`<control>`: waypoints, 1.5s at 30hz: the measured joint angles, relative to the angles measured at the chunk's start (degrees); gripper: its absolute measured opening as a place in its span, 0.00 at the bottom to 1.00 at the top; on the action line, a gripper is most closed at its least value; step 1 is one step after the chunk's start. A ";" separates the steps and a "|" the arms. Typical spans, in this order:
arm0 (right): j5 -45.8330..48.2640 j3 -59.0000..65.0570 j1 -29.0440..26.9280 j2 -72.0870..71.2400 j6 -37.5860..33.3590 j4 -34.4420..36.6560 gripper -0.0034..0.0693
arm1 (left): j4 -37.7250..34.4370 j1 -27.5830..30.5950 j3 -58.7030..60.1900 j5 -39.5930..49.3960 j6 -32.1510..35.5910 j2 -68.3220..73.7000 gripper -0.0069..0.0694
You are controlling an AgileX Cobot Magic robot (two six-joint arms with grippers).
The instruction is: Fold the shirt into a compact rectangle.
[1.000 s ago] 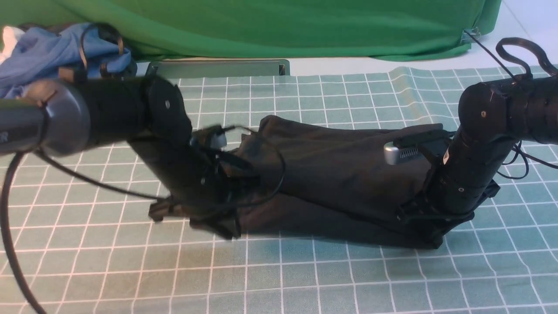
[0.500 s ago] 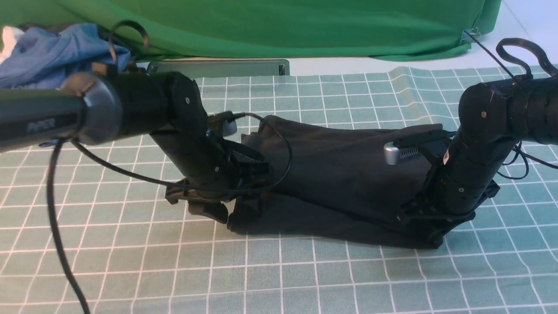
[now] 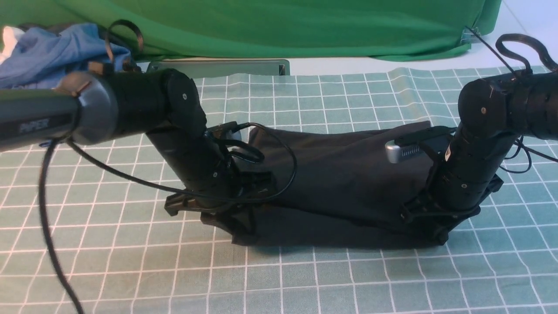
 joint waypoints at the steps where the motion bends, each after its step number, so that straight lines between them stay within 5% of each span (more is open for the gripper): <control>1: 0.30 -0.17 0.00 0.00 0.00 0.00 0.32 | 0.00 -0.06 0.53 0.00 -0.34 -0.54 0.22; 13: 1.64 -0.82 0.00 -0.04 -0.08 -0.20 0.48 | 0.56 -0.20 5.35 -4.52 -1.83 -2.30 0.23; 29: 13.50 -5.85 0.00 -10.29 -2.08 -0.93 0.54 | 9.12 -0.14 -11.39 9.80 -6.81 -2.31 0.67; 38: 14.01 -5.86 0.00 -37.04 -6.65 -1.65 0.12 | 10.13 -0.10 -27.30 15.27 -7.88 -2.37 0.65; 45: 9.05 -2.94 0.00 -59.45 -7.90 -1.72 0.09 | 10.13 -0.10 -29.29 14.24 -7.88 -2.38 0.47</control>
